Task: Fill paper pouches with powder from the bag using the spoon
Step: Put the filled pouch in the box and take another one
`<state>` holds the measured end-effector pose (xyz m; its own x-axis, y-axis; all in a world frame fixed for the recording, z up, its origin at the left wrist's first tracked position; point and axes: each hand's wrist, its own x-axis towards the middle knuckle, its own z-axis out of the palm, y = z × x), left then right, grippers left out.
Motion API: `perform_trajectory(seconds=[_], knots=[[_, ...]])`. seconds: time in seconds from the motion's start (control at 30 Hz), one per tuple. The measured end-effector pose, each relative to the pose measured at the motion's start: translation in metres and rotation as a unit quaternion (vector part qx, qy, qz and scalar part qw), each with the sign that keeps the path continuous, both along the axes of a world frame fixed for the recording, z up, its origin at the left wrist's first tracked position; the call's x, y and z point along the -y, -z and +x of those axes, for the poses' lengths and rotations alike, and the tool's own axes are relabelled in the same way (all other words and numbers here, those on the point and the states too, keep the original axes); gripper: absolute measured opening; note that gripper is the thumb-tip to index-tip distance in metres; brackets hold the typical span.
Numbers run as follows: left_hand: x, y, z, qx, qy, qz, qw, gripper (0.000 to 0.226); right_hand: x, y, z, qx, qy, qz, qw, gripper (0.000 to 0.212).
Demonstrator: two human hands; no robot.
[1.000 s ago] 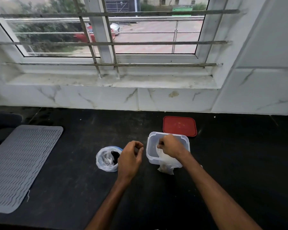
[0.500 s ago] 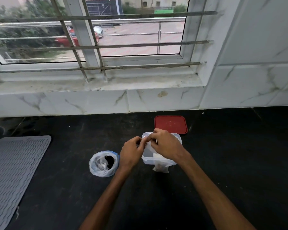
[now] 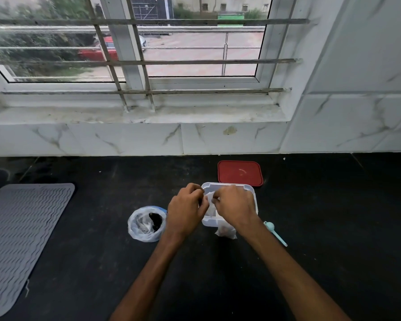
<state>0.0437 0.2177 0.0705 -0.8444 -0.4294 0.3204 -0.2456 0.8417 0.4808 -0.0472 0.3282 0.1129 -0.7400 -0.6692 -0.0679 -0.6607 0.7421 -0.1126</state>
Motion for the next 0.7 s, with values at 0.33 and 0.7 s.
perform_trajectory(seconds=[0.33,0.7], knots=[[0.001,0.005,0.021,-0.065,0.050,0.169,0.982,0.022,0.002,-0.004,0.007,0.043,0.026,-0.032,0.998,0.027],[-0.009,0.016,0.017,-0.047,0.051,0.176,0.982,0.064,0.003,-0.022,0.015,0.042,-0.050,-0.038,0.997,0.022]])
